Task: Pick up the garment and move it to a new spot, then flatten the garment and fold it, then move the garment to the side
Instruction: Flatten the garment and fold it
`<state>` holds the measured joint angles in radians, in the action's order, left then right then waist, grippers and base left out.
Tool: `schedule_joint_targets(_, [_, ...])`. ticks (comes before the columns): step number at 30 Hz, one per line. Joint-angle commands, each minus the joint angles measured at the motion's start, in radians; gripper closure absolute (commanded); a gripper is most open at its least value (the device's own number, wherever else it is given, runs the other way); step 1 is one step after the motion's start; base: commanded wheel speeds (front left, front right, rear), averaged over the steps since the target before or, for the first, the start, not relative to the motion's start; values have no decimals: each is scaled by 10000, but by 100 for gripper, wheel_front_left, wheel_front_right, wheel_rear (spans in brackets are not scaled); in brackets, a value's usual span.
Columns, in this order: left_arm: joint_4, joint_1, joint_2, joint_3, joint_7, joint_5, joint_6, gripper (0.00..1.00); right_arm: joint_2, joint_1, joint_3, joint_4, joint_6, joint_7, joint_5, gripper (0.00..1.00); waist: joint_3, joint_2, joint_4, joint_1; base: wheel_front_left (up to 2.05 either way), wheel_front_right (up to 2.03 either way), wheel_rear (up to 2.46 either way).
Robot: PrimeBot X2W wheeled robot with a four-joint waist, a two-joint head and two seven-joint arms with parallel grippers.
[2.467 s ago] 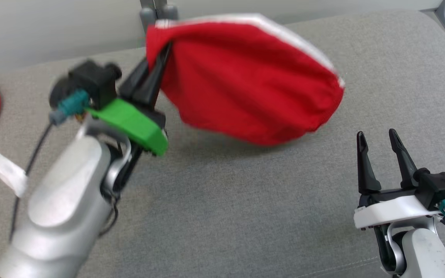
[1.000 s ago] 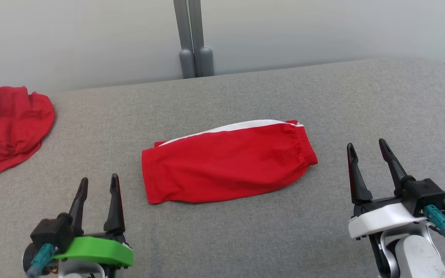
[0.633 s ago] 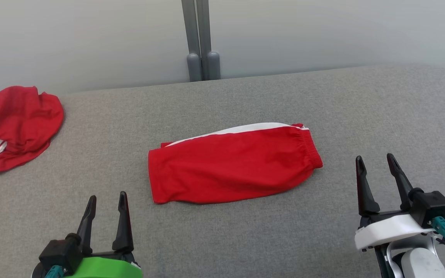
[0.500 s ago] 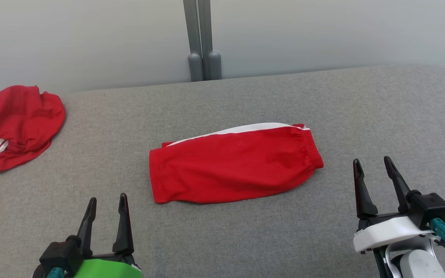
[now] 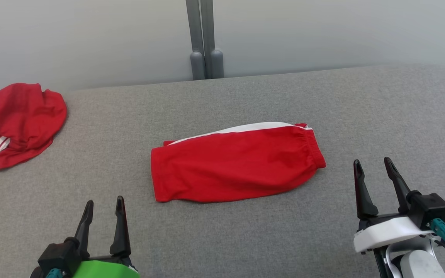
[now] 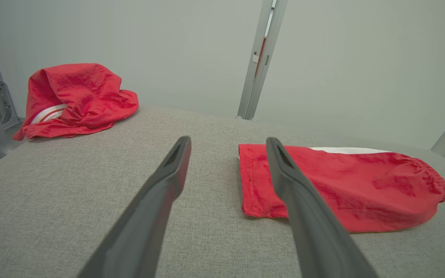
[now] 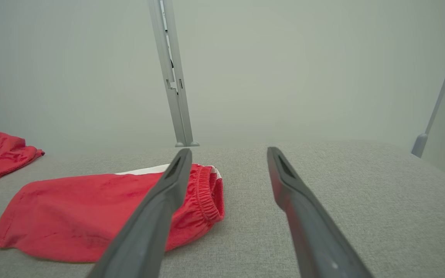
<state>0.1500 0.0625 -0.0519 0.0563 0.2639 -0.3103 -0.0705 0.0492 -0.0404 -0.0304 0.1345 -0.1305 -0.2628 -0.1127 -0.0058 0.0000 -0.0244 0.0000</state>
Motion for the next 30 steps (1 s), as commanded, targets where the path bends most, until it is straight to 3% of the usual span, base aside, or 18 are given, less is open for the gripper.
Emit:
schedule_joint_targets(1, [33,-7,6,-31,9,37,-31,0,22,69,-31,18,-4,-31,-9,0,8,0,24,0,0,0,0])
schedule_joint_targets(14, [87,-165,9,338,9,93,95,0,22,-298,-198,615,-4,-31,580,0,215,0,736,0,0,0,0])
schedule_joint_targets(20, [9,-320,7,602,9,-67,230,0,52,-1418,-723,2100,-4,193,1295,0,595,0,1531,0,0,0,0])
schedule_joint_targets(30, [-16,-587,8,776,9,-249,356,0,632,-3894,-1107,5176,-3,2117,1387,0,1116,0,2530,0,0,0,0])
